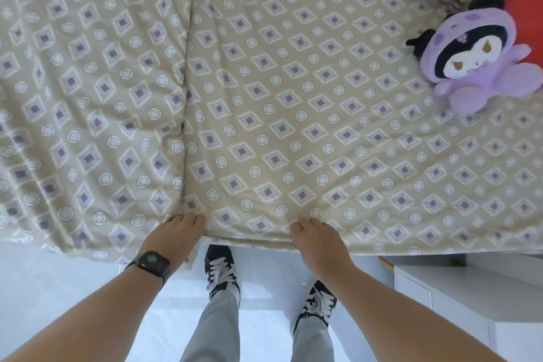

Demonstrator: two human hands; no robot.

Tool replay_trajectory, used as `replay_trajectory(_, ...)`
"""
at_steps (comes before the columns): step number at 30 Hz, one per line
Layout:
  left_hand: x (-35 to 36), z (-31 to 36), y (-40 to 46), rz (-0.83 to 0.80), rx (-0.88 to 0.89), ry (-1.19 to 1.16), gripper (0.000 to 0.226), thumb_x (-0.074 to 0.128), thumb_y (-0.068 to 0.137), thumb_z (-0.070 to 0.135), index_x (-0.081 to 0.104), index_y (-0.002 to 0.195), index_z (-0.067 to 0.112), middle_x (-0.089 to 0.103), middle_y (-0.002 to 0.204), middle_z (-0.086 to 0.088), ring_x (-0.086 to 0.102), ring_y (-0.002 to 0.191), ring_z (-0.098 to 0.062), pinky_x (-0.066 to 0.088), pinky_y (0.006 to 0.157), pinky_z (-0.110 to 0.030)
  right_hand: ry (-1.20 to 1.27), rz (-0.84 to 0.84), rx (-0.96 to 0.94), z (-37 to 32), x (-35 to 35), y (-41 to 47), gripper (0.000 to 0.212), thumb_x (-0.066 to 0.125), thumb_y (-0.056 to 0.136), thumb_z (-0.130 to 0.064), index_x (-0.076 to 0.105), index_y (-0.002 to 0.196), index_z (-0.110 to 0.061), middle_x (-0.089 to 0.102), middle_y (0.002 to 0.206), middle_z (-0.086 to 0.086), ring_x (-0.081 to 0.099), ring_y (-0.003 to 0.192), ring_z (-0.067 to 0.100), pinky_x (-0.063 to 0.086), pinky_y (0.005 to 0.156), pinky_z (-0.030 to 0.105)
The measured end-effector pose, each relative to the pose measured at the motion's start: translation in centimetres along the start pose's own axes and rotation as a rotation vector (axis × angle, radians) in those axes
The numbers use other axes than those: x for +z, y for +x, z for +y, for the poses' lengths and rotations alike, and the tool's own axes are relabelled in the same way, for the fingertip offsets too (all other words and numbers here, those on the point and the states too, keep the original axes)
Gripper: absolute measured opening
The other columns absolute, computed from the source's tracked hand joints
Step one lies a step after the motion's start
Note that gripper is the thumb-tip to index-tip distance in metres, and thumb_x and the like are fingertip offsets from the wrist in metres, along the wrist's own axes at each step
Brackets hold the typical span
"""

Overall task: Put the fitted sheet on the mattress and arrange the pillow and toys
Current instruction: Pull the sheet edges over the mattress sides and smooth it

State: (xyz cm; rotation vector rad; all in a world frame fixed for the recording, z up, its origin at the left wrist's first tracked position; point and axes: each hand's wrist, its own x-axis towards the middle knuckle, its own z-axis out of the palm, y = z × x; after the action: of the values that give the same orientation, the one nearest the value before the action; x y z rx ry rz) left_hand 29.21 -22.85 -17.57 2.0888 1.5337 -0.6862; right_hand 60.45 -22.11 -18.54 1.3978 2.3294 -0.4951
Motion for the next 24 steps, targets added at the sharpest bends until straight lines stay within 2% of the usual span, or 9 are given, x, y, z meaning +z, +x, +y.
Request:
replay_trajectory(3, -0.5, -0.3, -0.6, -0.034, 0.015, 0.025, 0.054, 0.066, 0.090, 0.010, 0.044, 0.137, 0.020, 0.057, 0.128, 0.002, 0.058, 0.117, -0.018, 0.052, 0.087, -0.029, 0.002, -0.042, -0.020, 0.2, 0.0, 0.0, 0.038, 0.079, 0.045, 0.003, 0.064, 0.076, -0.014, 0.055, 0.066, 0.001, 0.056, 0.053, 0.022, 0.047, 0.041, 0.032)
replay_trajectory(7, -0.5, 0.3, -1.1, -0.160, 0.119, 0.137, 0.048, 0.054, 0.093, 0.003, 0.044, 0.138, 0.017, 0.054, 0.131, -0.001, 0.056, 0.118, -0.021, 0.046, 0.093, -0.031, -0.018, -0.130, -0.006, -0.4, 0.5, -0.2, 0.037, 0.079, 0.048, 0.001, 0.062, 0.077, -0.014, 0.054, 0.067, 0.001, 0.056, 0.052, 0.022, 0.048, 0.039, 0.035)
replay_trajectory(9, -0.4, 0.0, -0.7, -0.229, 0.143, 0.159, 0.043, 0.057, 0.091, 0.005, 0.047, 0.132, 0.017, 0.055, 0.128, -0.001, 0.057, 0.117, -0.023, 0.044, 0.096, -0.033, -0.021, -0.224, -0.017, -0.8, -0.5, 0.2, 0.032, 0.074, 0.063, -0.001, 0.063, 0.090, -0.014, 0.060, 0.078, 0.002, 0.062, 0.065, 0.023, 0.052, 0.051, 0.035)
replay_trajectory(11, -0.7, -0.6, -0.1, -0.254, 0.178, 0.167, 0.039, 0.059, 0.090, 0.007, 0.050, 0.126, 0.017, 0.057, 0.125, -0.001, 0.058, 0.114, -0.025, 0.043, 0.098, -0.037, -0.072, -0.248, -0.067, -0.6, -1.4, 0.7, 0.030, 0.058, 0.081, 0.001, 0.059, 0.108, -0.012, 0.062, 0.098, 0.005, 0.064, 0.088, 0.027, 0.045, 0.065, 0.034)
replay_trajectory(14, -1.0, -1.1, -0.1, -0.272, 0.168, 0.087, 0.030, 0.052, 0.093, 0.006, 0.052, 0.120, 0.018, 0.059, 0.121, -0.001, 0.058, 0.111, -0.025, 0.043, 0.092, -0.035, -0.117, -0.313, -0.102, -0.7, -2.8, 1.4, 0.032, 0.051, 0.087, 0.000, 0.056, 0.116, -0.011, 0.061, 0.108, 0.007, 0.062, 0.099, 0.029, 0.036, 0.069, 0.035)
replay_trajectory(17, -0.6, -1.5, -0.5, -0.259, 0.135, -0.044, 0.032, 0.048, 0.093, 0.004, 0.052, 0.120, 0.021, 0.058, 0.120, 0.002, 0.058, 0.111, -0.025, 0.047, 0.092, -0.035, -0.151, -0.377, -0.116, -1.3, -4.0, 1.6, 0.028, 0.052, 0.088, -0.002, 0.057, 0.115, -0.011, 0.062, 0.105, 0.006, 0.064, 0.095, 0.027, 0.039, 0.069, 0.035)
replay_trajectory(21, 1.0, -1.6, -1.6, -0.344, 0.063, -0.223, 0.053, 0.043, 0.092, -0.005, 0.041, 0.140, 0.018, 0.053, 0.132, -0.002, 0.058, 0.116, -0.027, 0.050, 0.092, -0.035, -0.257, -0.471, -0.137, -2.4, -5.4, 2.6, 0.016, 0.055, 0.088, -0.009, 0.059, 0.102, -0.014, 0.049, 0.083, 0.002, 0.055, 0.080, 0.024, 0.038, 0.071, 0.034)
replay_trajectory(23, 2.3, -0.8, -3.2, -0.466, -0.070, -0.346, 0.041, 0.047, 0.097, 0.010, 0.043, 0.138, 0.014, 0.053, 0.137, -0.007, 0.058, 0.117, -0.026, 0.050, 0.094, -0.034, -0.304, -0.484, -0.176, -3.5, -6.4, 3.5, 0.005, 0.053, 0.089, -0.015, 0.056, 0.090, -0.019, 0.046, 0.077, 0.000, 0.050, 0.078, 0.022, 0.035, 0.072, 0.035)
replay_trajectory(24, 3.3, -0.4, -4.0, -0.506, -0.167, -0.443, 0.044, 0.050, 0.098, 0.021, 0.040, 0.141, 0.014, 0.051, 0.140, -0.008, 0.058, 0.118, -0.027, 0.051, 0.094, -0.036, -0.285, -0.459, -0.188, -4.3, -6.8, 4.0, 0.007, 0.051, 0.090, -0.018, 0.057, 0.089, -0.020, 0.050, 0.079, 0.000, 0.052, 0.081, 0.022, 0.036, 0.072, 0.035)
